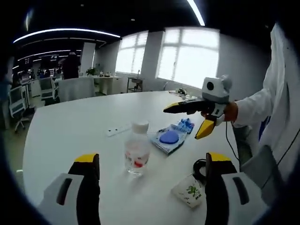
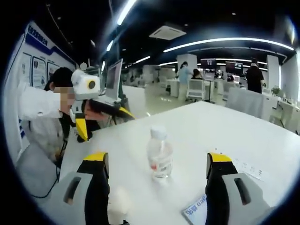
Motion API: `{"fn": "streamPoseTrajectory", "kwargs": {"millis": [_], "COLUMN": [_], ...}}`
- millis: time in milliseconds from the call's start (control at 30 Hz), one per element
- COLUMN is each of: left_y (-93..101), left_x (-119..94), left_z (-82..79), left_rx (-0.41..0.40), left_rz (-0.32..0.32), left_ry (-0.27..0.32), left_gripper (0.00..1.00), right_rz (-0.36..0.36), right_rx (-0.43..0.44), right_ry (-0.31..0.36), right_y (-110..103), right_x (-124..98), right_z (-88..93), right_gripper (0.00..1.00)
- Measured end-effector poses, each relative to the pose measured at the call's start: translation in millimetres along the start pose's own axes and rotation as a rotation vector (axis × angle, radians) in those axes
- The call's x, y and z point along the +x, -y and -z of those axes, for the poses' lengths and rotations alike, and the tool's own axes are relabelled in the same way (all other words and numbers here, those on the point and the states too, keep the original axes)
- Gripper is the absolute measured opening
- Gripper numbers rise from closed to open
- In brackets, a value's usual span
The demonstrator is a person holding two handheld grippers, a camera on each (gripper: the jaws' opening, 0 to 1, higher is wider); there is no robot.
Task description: Arrange the tabletop items into an orderly group along one side of the table until the central work area is clear of visible clutter.
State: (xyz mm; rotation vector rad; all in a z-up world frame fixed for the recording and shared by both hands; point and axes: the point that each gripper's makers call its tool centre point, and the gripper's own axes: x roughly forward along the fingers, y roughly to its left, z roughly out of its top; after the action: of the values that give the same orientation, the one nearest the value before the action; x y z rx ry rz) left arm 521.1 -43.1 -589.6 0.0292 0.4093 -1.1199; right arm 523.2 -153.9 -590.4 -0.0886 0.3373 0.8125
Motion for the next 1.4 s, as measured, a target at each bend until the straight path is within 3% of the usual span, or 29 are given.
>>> {"fn": "streamPoseTrajectory", "kwargs": {"millis": [667, 1400], "left_y": [48.6, 85.5], "left_x": [-45.5, -83.2], "left_z": [19.4, 36.5], "left_rx": [-0.089, -0.157], "left_rz": [-0.057, -0.108], "left_ry": [0.015, 0.023], "left_gripper": [1.00, 1.00], "right_rz": [-0.026, -0.191], "right_rx": [0.017, 0.068], "right_ry": [-0.063, -0.208], "right_y": [-18.1, -54.4], "right_x": [-25.4, -9.8], "right_z": [27.4, 83.5], "right_gripper": [0.87, 0.82]}}
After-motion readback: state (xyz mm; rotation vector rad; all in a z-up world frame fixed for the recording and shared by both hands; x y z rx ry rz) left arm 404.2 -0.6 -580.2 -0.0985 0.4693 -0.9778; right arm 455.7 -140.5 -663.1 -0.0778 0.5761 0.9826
